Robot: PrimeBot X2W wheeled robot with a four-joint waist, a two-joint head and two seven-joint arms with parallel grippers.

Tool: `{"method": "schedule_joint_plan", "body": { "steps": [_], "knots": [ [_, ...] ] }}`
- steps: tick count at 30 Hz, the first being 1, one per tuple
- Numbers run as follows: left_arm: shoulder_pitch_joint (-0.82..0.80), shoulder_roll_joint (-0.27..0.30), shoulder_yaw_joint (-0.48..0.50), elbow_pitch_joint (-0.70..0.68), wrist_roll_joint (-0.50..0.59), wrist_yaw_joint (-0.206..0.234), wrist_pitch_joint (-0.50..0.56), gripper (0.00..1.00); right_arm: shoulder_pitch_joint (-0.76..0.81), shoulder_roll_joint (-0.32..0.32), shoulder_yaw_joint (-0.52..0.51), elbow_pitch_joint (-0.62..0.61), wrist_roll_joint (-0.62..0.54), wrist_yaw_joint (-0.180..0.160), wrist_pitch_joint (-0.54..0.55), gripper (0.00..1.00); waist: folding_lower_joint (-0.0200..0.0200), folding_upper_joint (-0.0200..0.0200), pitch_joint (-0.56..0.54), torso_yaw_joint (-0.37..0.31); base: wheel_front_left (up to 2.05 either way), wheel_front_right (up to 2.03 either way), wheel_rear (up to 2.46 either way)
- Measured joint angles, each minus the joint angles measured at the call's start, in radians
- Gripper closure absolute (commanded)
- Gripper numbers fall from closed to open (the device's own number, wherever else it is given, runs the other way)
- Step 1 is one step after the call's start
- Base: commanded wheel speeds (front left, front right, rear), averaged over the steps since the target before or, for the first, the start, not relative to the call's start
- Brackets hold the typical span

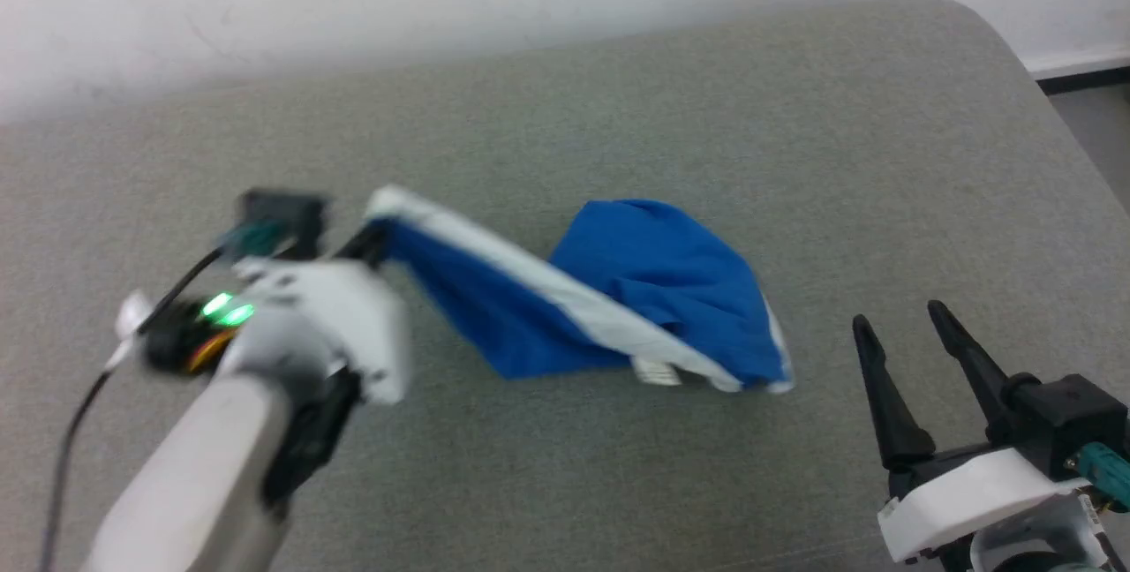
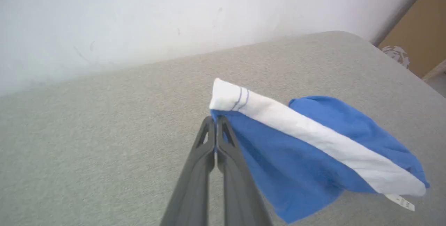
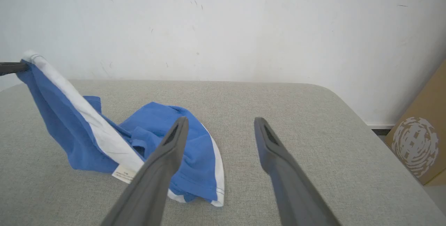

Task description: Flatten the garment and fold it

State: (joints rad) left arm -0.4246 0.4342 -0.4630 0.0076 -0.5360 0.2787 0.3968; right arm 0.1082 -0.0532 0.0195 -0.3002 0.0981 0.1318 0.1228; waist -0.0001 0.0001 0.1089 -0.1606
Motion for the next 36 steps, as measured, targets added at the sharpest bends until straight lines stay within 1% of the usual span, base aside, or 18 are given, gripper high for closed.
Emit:
{"method": "schedule_joint_plan", "body": {
  "steps": [3,5,8,12,13,14,15,17,21,27,31,33,36],
  "knots": [
    [0.156,0.079,0.076,-0.062,-0.013,0.067,-0.019,1.00,0.001,0.000,-0.006,0.001,0.000,0.000,0.009,0.00,0.0001,0.0000,-0.005,0.021,0.00,0.00,0.00],
    [0.262,0.108,0.109,-0.079,-0.028,0.100,-0.033,1.00,0.004,0.000,-0.005,0.000,0.000,0.000,0.015,0.00,0.0000,0.0001,-0.007,0.035,0.00,0.00,0.00],
    [0.403,0.119,0.137,-0.077,-0.050,0.131,-0.059,1.00,0.005,0.000,0.000,0.000,0.005,0.000,0.023,0.00,0.0000,0.0000,-0.008,0.053,0.00,0.00,0.00],
    [0.484,0.106,0.141,-0.054,-0.065,0.137,-0.109,1.00,0.005,0.000,0.004,-0.001,0.008,0.000,0.035,0.00,0.0001,0.0000,-0.009,0.071,0.00,0.00,0.00],
    [0.487,0.100,0.141,-0.046,-0.065,0.137,-0.124,0.91,0.005,0.000,0.004,-0.001,0.008,0.000,0.036,0.00,0.0001,0.0000,-0.011,0.074,0.00,0.00,0.00],
    [0.488,0.094,0.142,-0.039,-0.065,0.137,-0.140,0.42,0.005,0.000,0.005,0.001,0.008,0.000,0.037,0.00,0.0001,0.0000,-0.013,0.076,0.00,0.00,0.00],
    [0.488,0.091,0.142,-0.035,-0.062,0.137,-0.160,0.00,0.005,0.000,0.006,0.002,0.008,0.000,0.037,0.00,0.0001,0.0000,-0.016,0.077,0.00,0.00,0.00],
    [0.488,0.087,0.141,-0.034,-0.059,0.137,-0.181,0.00,0.005,0.000,0.007,0.004,0.008,0.000,0.042,0.00,0.0001,0.0000,-0.021,0.077,0.00,0.00,0.00],
    [0.497,0.079,0.157,-0.057,-0.031,0.137,-0.286,0.00,0.013,0.000,0.010,0.004,0.008,0.000,0.053,0.00,0.0001,0.0000,-0.042,0.077,0.00,0.00,0.00],
    [0.519,0.093,0.177,-0.134,0.023,0.137,-0.425,0.00,0.049,0.000,0.001,0.006,0.010,0.000,0.091,0.00,0.0000,0.0000,-0.075,0.081,0.00,0.00,0.00],
    [0.534,0.112,0.182,-0.186,0.060,0.137,-0.485,0.00,0.077,-0.016,0.002,0.035,0.016,0.000,0.173,0.00,0.0000,0.0000,-0.093,0.093,0.00,0.00,0.00],
    [0.543,0.123,0.180,-0.203,0.078,0.137,-0.504,0.00,0.089,-0.049,0.012,0.060,0.019,0.000,0.238,0.00,0.0000,0.0000,-0.098,0.102,0.00,0.00,0.00],
    [0.547,0.127,0.180,-0.218,0.081,0.137,-0.517,0.00,0.092,-0.090,0.031,0.098,0.050,0.000,0.331,0.00,0.0000,0.0000,-0.100,0.117,0.00,0.00,0.00]
  ]
}}
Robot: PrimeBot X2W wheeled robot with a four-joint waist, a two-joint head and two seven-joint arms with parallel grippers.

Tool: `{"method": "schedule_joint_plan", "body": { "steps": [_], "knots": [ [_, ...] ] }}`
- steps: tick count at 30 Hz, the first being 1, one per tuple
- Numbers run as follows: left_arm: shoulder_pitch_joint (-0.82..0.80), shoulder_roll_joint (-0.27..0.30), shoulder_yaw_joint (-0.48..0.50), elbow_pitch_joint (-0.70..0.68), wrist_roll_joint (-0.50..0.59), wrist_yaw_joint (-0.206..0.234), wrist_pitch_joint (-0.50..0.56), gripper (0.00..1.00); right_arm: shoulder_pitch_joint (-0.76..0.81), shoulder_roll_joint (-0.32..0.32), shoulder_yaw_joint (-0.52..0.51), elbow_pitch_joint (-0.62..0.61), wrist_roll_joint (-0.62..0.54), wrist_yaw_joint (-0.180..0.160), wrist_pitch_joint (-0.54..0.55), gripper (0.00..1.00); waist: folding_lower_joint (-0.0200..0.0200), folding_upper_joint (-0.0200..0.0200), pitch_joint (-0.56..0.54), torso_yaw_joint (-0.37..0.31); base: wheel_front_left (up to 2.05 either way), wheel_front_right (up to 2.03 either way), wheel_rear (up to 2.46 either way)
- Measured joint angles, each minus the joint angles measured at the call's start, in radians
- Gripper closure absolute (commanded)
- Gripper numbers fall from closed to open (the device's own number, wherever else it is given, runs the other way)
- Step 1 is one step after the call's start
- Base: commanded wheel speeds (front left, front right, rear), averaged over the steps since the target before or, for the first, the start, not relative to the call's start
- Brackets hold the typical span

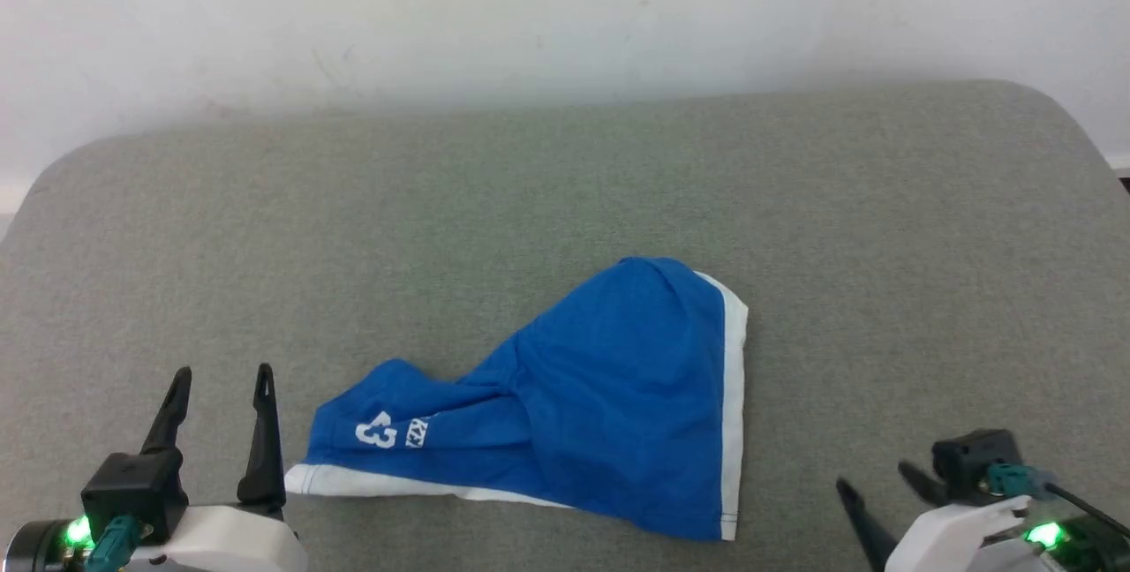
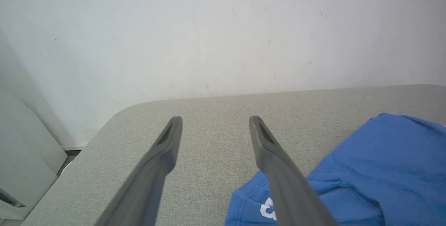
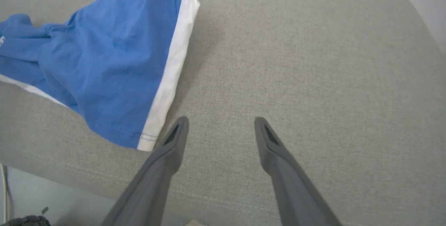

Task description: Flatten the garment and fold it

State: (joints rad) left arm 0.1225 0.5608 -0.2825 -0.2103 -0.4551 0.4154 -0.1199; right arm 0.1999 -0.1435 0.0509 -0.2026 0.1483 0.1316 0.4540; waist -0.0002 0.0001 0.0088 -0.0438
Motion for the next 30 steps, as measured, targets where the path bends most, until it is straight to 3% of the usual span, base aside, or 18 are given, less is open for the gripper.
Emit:
{"method": "schedule_joint_plan", "body": {
  "steps": [4,12,22,23,24,26,27,30],
  "knots": [
    [-0.001,0.004,-0.001,-0.014,0.001,-0.005,-0.006,0.00,-0.014,-0.046,0.053,0.062,0.061,0.000,0.121,0.00,0.0001,0.0000,0.010,0.019,0.00,0.00,0.00],
    [-0.044,0.007,-0.005,-0.027,0.012,-0.021,-0.036,0.00,-0.186,-0.066,0.194,0.202,0.188,0.000,0.267,0.00,0.0002,0.0000,0.054,0.061,0.00,0.00,0.00],
    [-0.090,-0.011,-0.016,-0.025,0.014,-0.029,-0.056,0.00,-0.338,-0.077,0.286,0.441,0.221,0.000,0.323,0.00,0.0003,0.0000,0.112,0.109,0.00,0.00,0.00],
    [-0.090,-0.013,-0.016,-0.024,0.014,-0.029,-0.056,0.00,-0.347,-0.076,0.287,0.454,0.224,0.000,0.336,0.16,0.0001,0.0000,0.117,0.112,0.00,0.00,0.00],
    [-0.090,-0.015,-0.016,-0.023,0.014,-0.029,-0.057,0.00,-0.353,-0.074,0.288,0.465,0.231,0.000,0.350,0.55,0.0001,0.0000,0.121,0.116,0.00,0.00,0.00],
    [-0.090,-0.017,-0.017,-0.020,0.014,-0.029,-0.058,0.00,-0.367,-0.077,0.291,0.477,0.238,0.000,0.374,0.81,0.0002,0.0000,0.128,0.121,0.00,0.00,0.00],
    [-0.090,-0.018,-0.017,-0.018,0.014,-0.029,-0.058,0.00,-0.370,-0.077,0.286,0.482,0.244,0.000,0.382,0.99,0.0001,0.0000,0.130,0.123,0.00,0.00,0.00],
    [-0.090,-0.019,-0.016,-0.013,0.013,-0.029,-0.061,0.00,-0.373,-0.072,0.292,0.489,0.265,0.000,0.400,1.00,0.0002,0.0000,0.133,0.122,0.00,0.00,0.00]
  ]
}}
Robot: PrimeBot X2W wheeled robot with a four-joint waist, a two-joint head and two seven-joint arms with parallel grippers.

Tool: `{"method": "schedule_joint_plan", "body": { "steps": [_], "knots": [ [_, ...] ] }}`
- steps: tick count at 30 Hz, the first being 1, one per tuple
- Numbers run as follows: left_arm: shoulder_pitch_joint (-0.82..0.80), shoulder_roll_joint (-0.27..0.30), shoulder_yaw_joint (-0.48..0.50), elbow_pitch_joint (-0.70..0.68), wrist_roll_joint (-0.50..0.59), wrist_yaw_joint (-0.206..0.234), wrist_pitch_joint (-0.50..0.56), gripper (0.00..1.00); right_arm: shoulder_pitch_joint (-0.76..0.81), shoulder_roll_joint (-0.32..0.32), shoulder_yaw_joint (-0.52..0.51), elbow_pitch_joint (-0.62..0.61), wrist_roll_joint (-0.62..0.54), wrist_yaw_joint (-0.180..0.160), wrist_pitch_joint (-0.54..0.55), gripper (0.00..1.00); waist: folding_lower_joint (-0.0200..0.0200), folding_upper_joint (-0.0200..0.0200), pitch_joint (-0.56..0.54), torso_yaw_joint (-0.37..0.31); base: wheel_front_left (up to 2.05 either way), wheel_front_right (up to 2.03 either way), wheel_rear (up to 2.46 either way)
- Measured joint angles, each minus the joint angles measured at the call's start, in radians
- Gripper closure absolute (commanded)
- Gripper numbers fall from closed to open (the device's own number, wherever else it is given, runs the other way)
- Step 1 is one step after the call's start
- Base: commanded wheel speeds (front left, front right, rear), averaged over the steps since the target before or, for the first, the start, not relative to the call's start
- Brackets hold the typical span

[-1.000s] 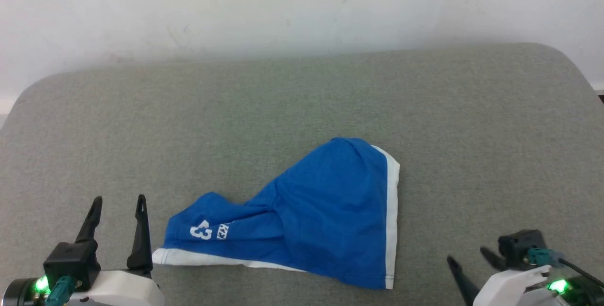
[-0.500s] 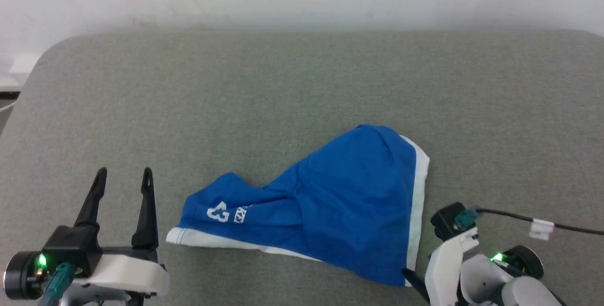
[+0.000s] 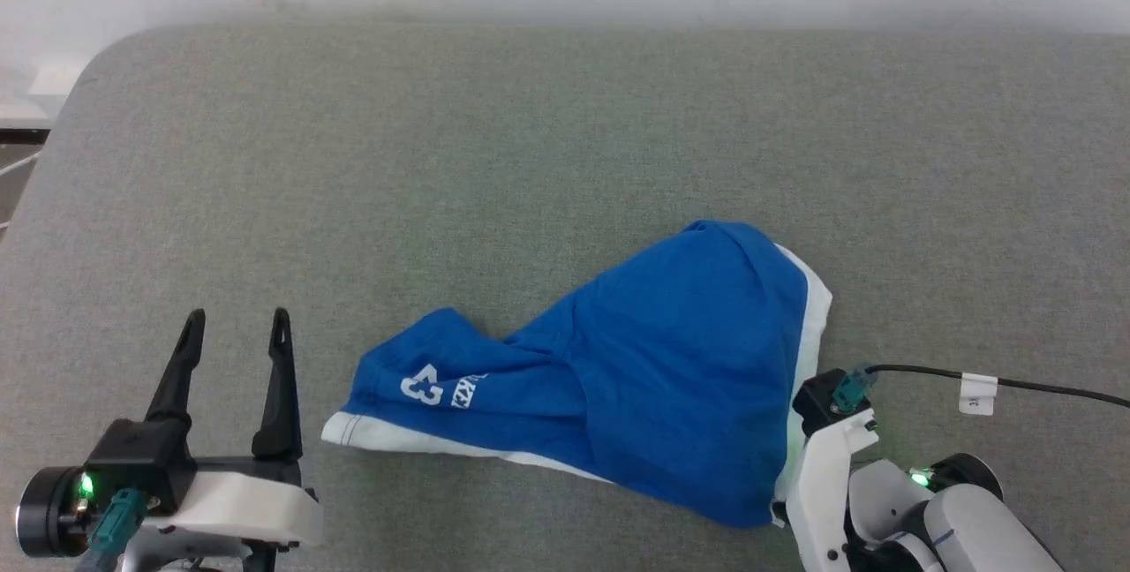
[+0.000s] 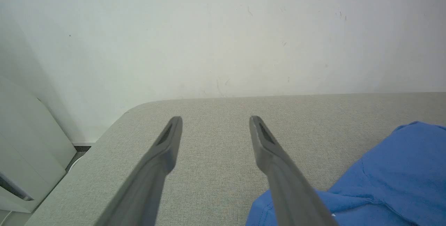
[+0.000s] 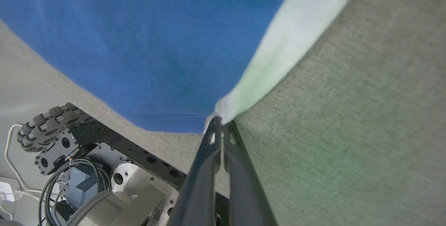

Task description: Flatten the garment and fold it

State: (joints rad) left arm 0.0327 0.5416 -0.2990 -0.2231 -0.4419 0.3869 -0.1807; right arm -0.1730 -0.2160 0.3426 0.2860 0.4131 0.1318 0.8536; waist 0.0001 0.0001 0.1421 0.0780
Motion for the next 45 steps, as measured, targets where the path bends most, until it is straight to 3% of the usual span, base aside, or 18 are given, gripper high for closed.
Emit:
{"method": "schedule_joint_plan", "body": {
  "steps": [9,14,19,27,35,40,43,44,45],
  "knots": [
    [0.000,-0.003,-0.007,0.014,-0.006,0.001,0.005,0.00,-0.013,-0.012,-0.009,-0.081,0.046,0.000,-0.021,1.00,0.0000,0.0000,-0.032,-0.010,0.00,0.00,0.00],
    [0.000,-0.004,-0.014,0.014,-0.006,0.001,0.006,0.00,-0.142,-0.038,-0.039,-0.210,0.063,0.000,-0.033,1.00,0.0000,0.0000,-0.044,-0.008,0.00,0.00,0.00],
    [-0.023,-0.017,-0.029,0.014,-0.006,0.001,0.005,0.00,-0.303,-0.049,-0.071,-0.229,0.071,0.000,-0.025,1.00,0.0000,0.0000,-0.028,0.012,0.00,0.00,0.00],
    [-0.118,-0.067,-0.066,0.029,-0.004,-0.027,-0.021,0.00,-0.571,-0.054,-0.054,-0.099,0.075,0.000,-0.037,1.00,0.0001,0.0000,0.039,0.064,0.00,0.00,0.00],
    [-0.217,-0.124,-0.092,0.062,0.004,-0.069,-0.053,0.00,-0.818,-0.049,-0.058,0.115,0.001,0.000,-0.204,1.00,0.0001,0.0000,0.140,0.124,0.00,0.00,0.00],
    [-0.243,-0.144,-0.091,0.090,0.012,-0.081,-0.066,0.00,-0.868,-0.045,-0.049,0.287,-0.060,0.000,-0.300,1.00,0.0001,0.0000,0.202,0.158,0.00,0.00,0.00],
    [-0.249,-0.156,-0.090,0.101,0.013,-0.088,-0.067,0.00,-0.864,-0.037,-0.042,0.384,-0.071,0.000,-0.352,0.74,0.0002,0.0000,0.231,0.176,0.00,0.00,0.00],
    [-0.250,-0.160,-0.090,0.105,0.014,-0.090,-0.068,0.00,-0.860,-0.034,-0.047,0.413,-0.071,0.000,-0.374,0.71,0.0001,0.0000,0.239,0.181,0.00,0.00,0.00],
    [-0.250,-0.161,-0.089,0.108,0.015,-0.094,-0.068,0.00,-0.855,-0.032,-0.049,0.437,-0.071,0.000,-0.392,0.76,0.0001,0.0000,0.246,0.186,0.00,0.00,0.00]
  ]
}}
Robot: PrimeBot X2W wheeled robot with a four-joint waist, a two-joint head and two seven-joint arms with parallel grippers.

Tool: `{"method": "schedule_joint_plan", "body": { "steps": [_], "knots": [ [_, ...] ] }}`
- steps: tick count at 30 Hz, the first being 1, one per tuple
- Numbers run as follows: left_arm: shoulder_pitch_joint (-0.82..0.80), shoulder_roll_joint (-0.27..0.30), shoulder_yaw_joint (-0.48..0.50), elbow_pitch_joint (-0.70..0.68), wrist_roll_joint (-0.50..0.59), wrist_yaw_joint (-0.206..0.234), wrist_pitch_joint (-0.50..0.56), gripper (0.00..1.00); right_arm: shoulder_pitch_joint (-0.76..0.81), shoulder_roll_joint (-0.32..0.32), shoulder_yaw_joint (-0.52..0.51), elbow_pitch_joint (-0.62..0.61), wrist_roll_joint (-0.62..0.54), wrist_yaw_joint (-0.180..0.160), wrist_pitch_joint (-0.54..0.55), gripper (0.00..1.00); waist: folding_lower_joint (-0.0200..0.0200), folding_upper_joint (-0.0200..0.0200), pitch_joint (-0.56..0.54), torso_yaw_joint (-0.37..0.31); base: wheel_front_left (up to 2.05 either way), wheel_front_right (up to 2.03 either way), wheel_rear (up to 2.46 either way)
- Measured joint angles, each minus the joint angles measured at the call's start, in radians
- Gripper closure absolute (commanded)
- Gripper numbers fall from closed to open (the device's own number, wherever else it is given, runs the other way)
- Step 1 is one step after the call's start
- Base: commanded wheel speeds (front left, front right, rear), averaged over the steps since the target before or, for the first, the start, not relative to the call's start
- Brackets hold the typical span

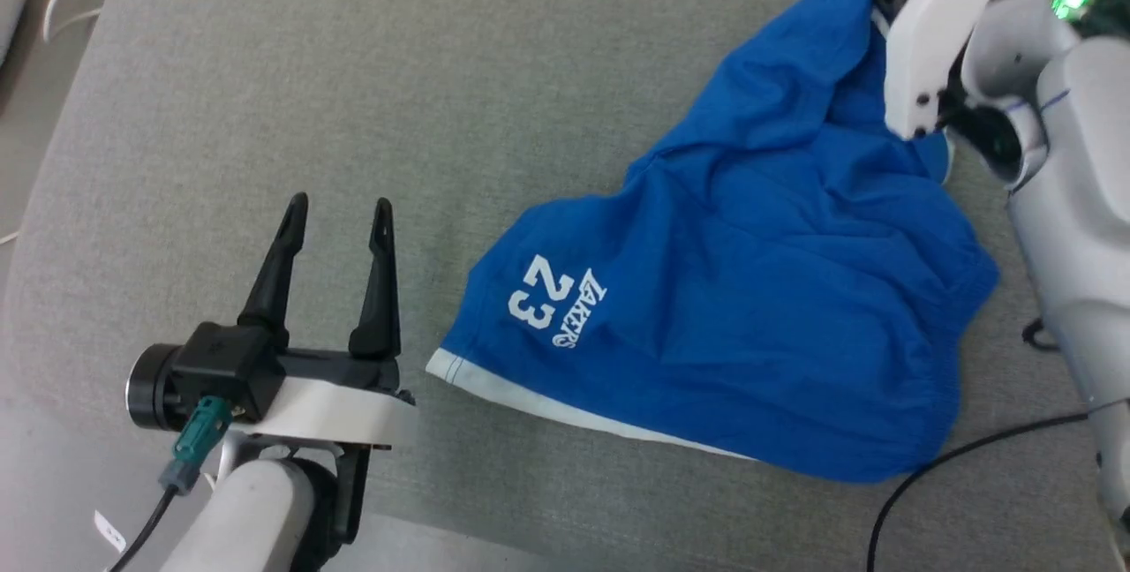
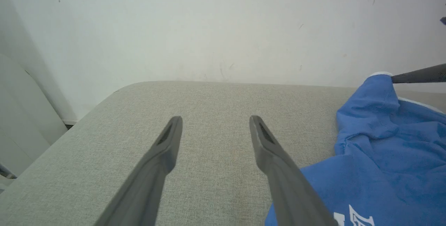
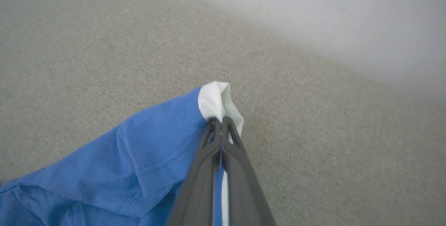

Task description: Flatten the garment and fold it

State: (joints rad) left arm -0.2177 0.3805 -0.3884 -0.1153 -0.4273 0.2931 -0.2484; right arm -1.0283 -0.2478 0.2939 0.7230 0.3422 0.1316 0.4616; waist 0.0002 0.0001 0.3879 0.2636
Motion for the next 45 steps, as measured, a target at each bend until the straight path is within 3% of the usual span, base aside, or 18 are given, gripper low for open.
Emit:
{"method": "schedule_joint_plan", "body": {
  "steps": [1,2,4,13,19,26,33,45],
  "knots": [
    [0.000,-0.001,0.002,0.003,0.003,-0.002,0.000,0.00,0.007,0.002,0.001,0.021,-0.002,0.000,-0.019,0.74,0.0000,-0.0001,0.005,0.004,0.00,0.00,0.00],
    [0.000,0.000,0.004,0.006,0.006,-0.002,-0.002,0.00,0.014,0.007,0.002,0.040,-0.003,0.000,-0.040,0.65,0.0000,0.0000,0.009,0.006,0.00,0.00,0.00],
    [0.000,0.000,0.012,0.012,0.007,-0.003,-0.007,0.00,0.030,0.017,0.016,0.058,-0.002,0.000,-0.085,0.00,0.0000,0.0000,0.009,0.006,0.00,0.00,0.00],
    [0.057,0.029,0.052,0.018,0.006,0.013,-0.007,0.00,0.219,-0.010,0.101,-0.062,0.095,0.000,-0.324,0.00,-0.0003,0.0000,-0.052,-0.029,0.00,0.00,0.00],
    [0.146,0.064,0.082,-0.005,0.003,0.051,0.013,0.00,0.423,-0.063,0.064,-0.256,0.156,0.000,-0.339,0.00,-0.0004,-0.0002,-0.118,-0.079,0.00,0.00,0.00],
    [0.208,0.088,0.090,-0.049,0.001,0.074,0.048,0.00,0.693,-0.102,-0.054,-0.486,0.163,0.000,-0.166,0.00,-0.0005,-0.0002,-0.194,-0.132,0.00,0.00,0.00],
    [0.232,0.102,0.092,-0.073,-0.004,0.088,0.065,0.00,0.851,-0.076,-0.110,-0.648,0.175,0.000,0.077,0.00,-0.0004,-0.0002,-0.236,-0.171,0.00,0.00,0.00],
    [0.225,0.098,0.072,-0.078,-0.004,0.086,0.072,0.00,0.842,0.005,-0.098,-0.623,0.215,0.000,0.365,0.00,-0.0002,-0.0002,-0.203,-0.146,0.00,0.00,0.00]
  ]
}}
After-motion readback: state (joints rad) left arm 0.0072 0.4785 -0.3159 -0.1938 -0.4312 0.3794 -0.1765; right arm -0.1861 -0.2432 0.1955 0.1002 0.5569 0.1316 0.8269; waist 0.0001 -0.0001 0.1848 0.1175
